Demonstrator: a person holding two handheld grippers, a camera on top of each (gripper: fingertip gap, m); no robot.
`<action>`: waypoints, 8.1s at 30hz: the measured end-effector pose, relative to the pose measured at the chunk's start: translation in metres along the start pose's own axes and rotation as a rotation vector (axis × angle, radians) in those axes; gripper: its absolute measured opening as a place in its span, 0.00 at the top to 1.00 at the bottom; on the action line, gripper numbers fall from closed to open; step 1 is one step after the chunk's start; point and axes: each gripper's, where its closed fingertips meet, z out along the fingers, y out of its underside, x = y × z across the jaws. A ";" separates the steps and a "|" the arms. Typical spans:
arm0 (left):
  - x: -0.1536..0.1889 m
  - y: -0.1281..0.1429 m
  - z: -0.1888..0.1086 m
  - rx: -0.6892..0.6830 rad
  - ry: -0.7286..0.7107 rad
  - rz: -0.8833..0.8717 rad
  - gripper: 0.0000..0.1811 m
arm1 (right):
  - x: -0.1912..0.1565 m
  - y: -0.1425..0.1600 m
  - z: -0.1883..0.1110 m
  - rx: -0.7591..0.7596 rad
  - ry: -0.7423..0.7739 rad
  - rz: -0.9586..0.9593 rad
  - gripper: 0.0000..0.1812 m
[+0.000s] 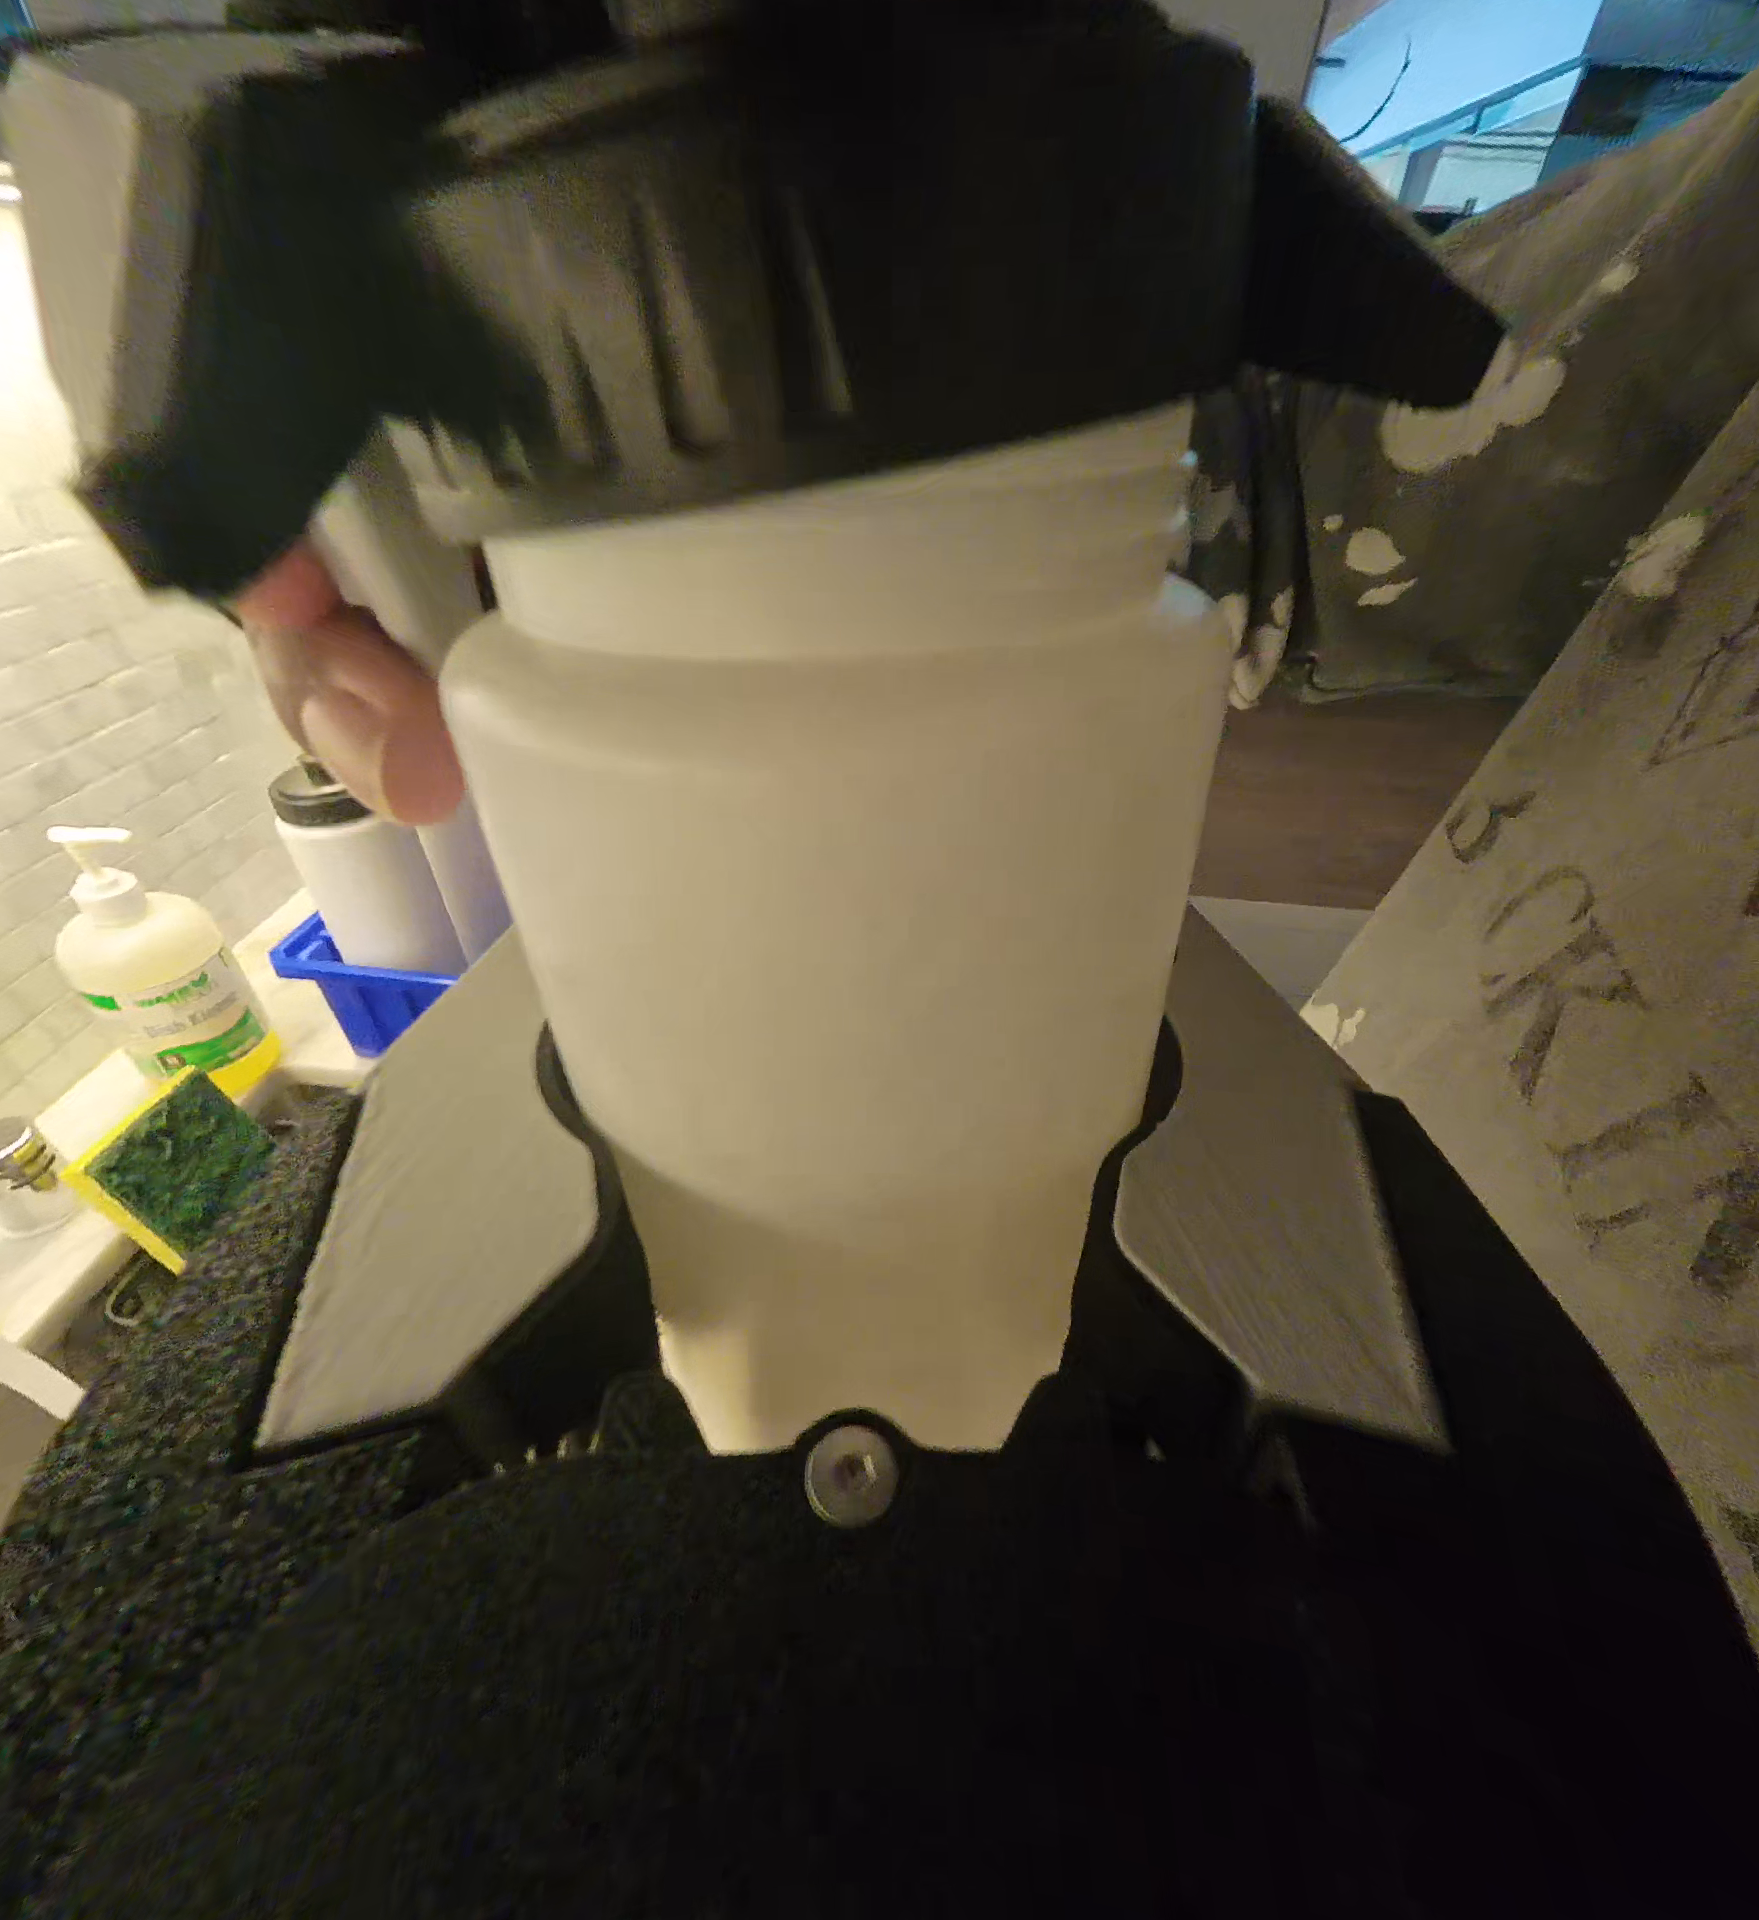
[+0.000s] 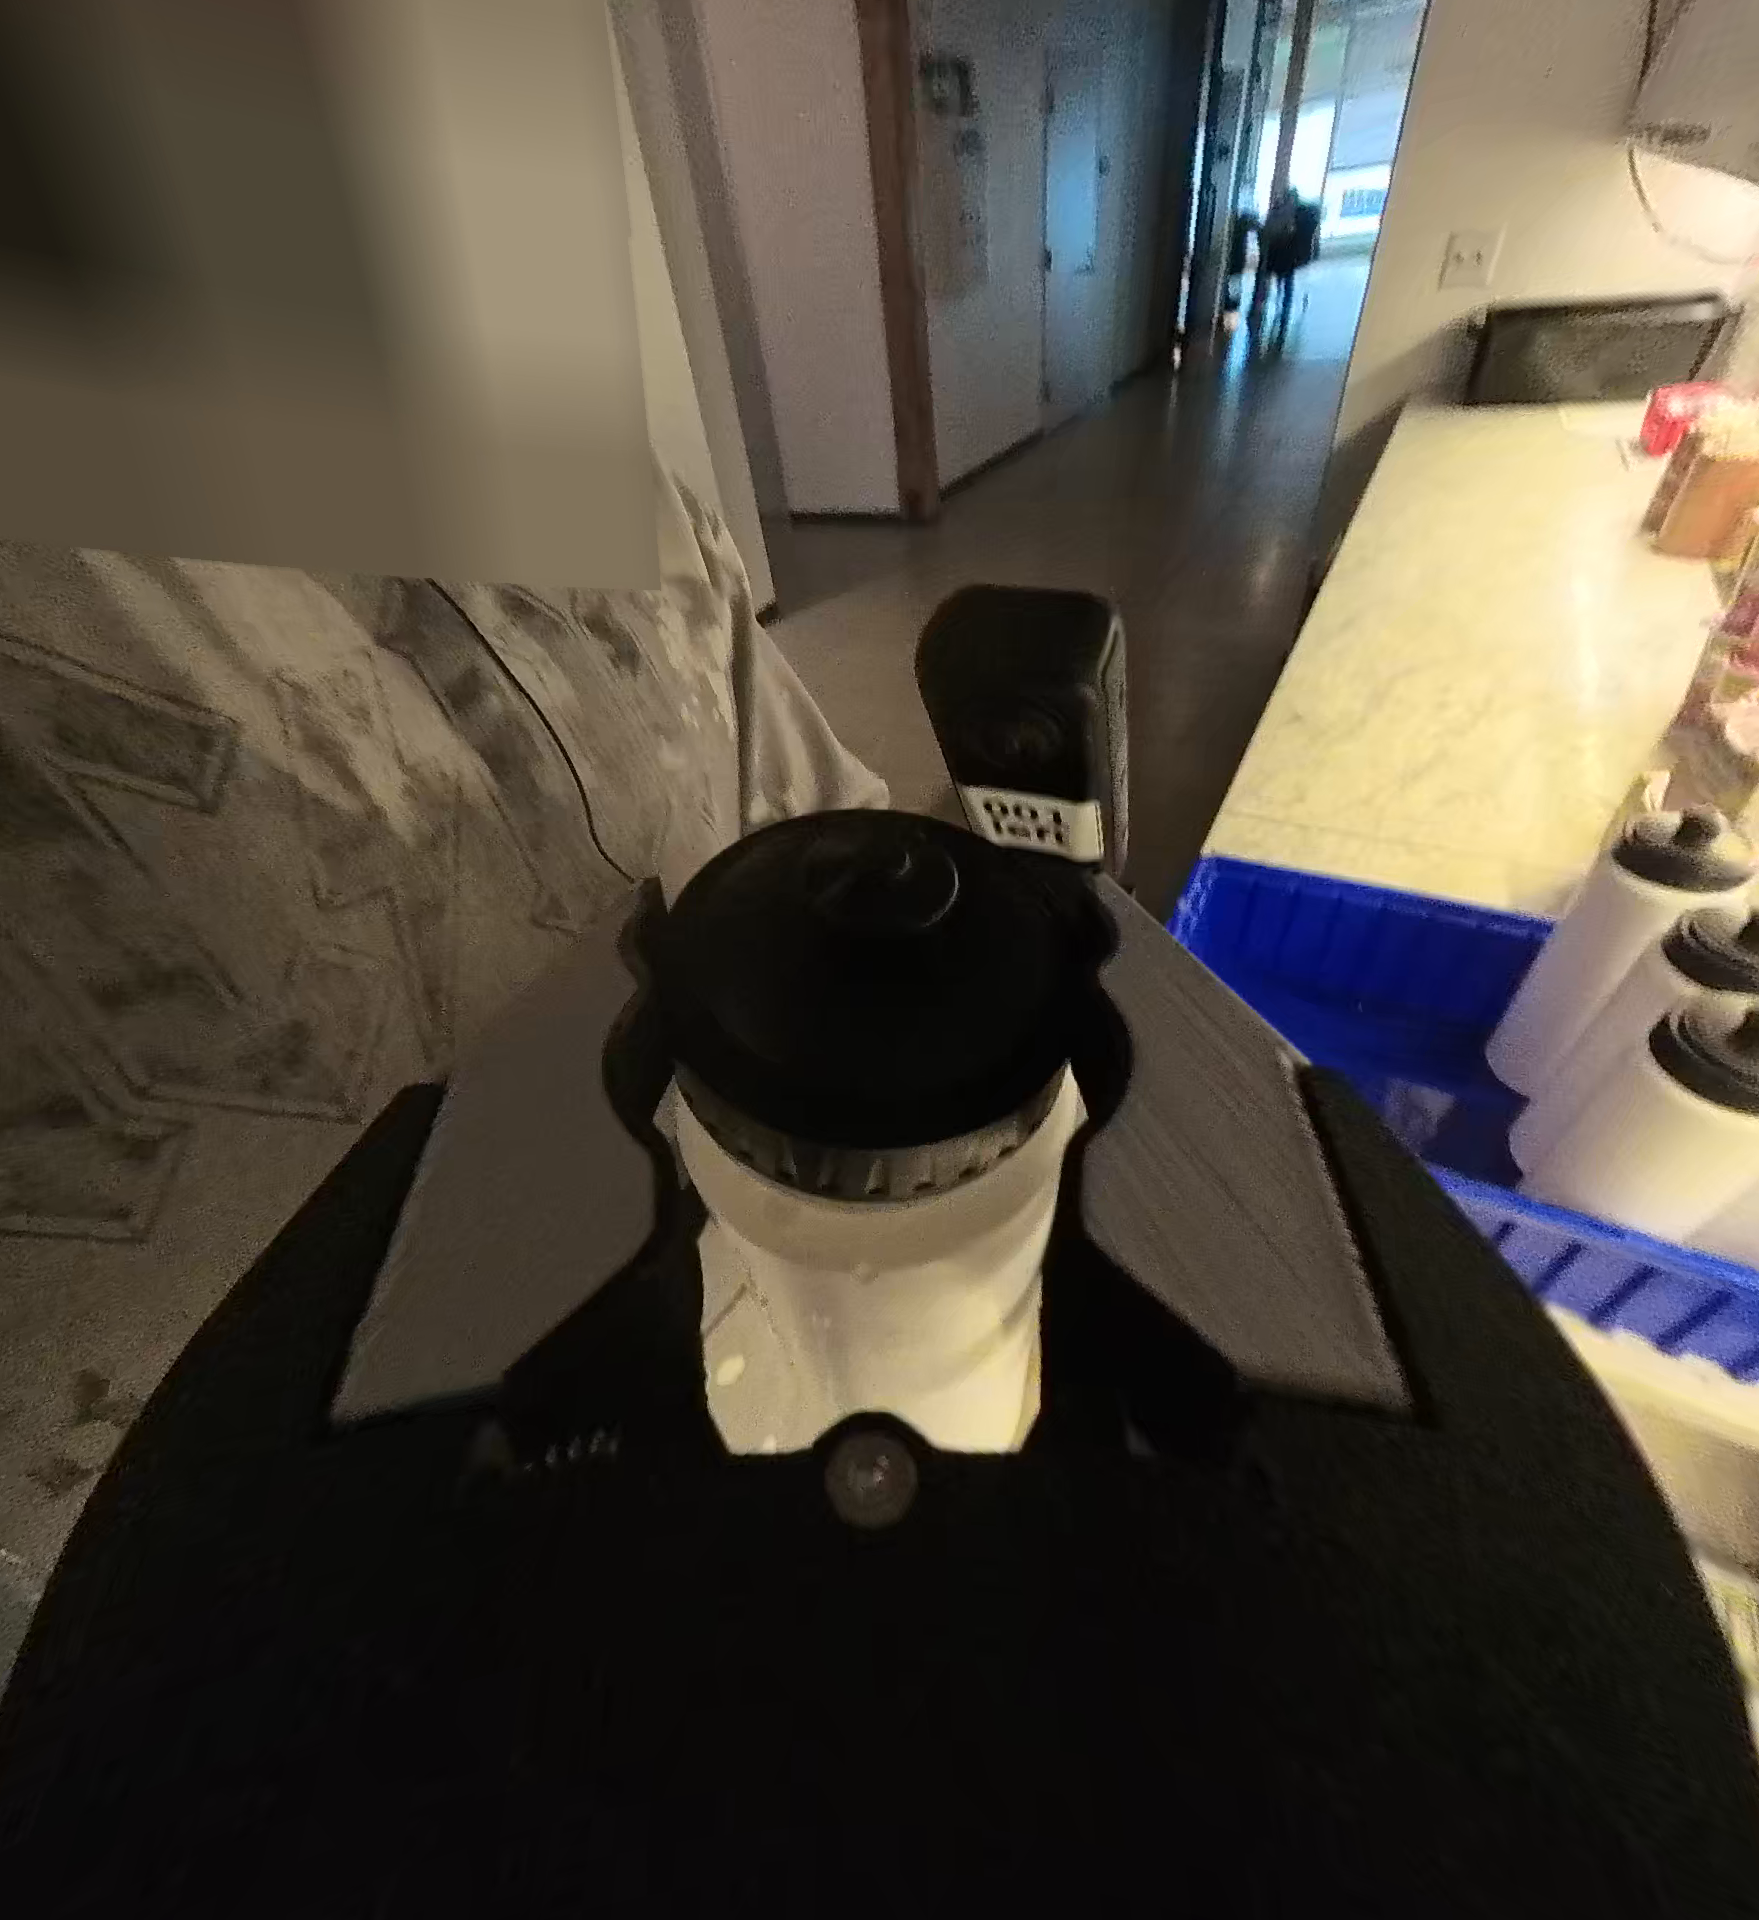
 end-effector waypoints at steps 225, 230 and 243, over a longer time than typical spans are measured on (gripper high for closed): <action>-0.016 0.246 0.036 -0.117 -0.389 -0.053 0.42 | 0.019 0.259 0.025 -0.301 0.226 0.025 0.56; -0.016 0.246 0.034 -0.108 -0.398 -0.048 0.43 | 0.018 0.259 0.028 -0.301 0.267 0.024 0.57; -0.023 0.247 0.031 -0.095 -0.457 -0.060 0.43 | 0.036 0.257 0.021 -0.151 0.773 0.077 0.57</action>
